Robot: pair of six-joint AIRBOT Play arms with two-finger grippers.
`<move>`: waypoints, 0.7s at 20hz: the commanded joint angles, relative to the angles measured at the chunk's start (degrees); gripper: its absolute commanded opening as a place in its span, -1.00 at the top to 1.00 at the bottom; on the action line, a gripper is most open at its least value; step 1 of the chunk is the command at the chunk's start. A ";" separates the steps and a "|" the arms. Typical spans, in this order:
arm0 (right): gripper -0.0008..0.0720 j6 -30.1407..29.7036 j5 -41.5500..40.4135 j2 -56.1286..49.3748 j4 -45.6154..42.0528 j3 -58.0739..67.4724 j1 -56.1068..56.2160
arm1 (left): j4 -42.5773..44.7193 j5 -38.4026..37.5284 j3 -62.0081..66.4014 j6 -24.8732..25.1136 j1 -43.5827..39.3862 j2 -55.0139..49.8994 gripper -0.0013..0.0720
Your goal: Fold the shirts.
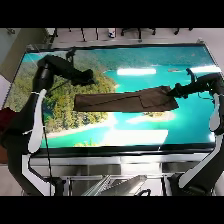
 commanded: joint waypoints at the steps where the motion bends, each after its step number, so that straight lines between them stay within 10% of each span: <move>1: 0.93 3.54 -5.05 4.74 0.37 4.52 0.79 | 2.08 -7.76 -3.17 0.87 -8.57 -2.45 0.92; 14: 0.93 7.58 -8.57 24.70 0.37 6.27 10.54 | -8.70 -27.34 5.18 -4.68 -24.65 -25.33 0.92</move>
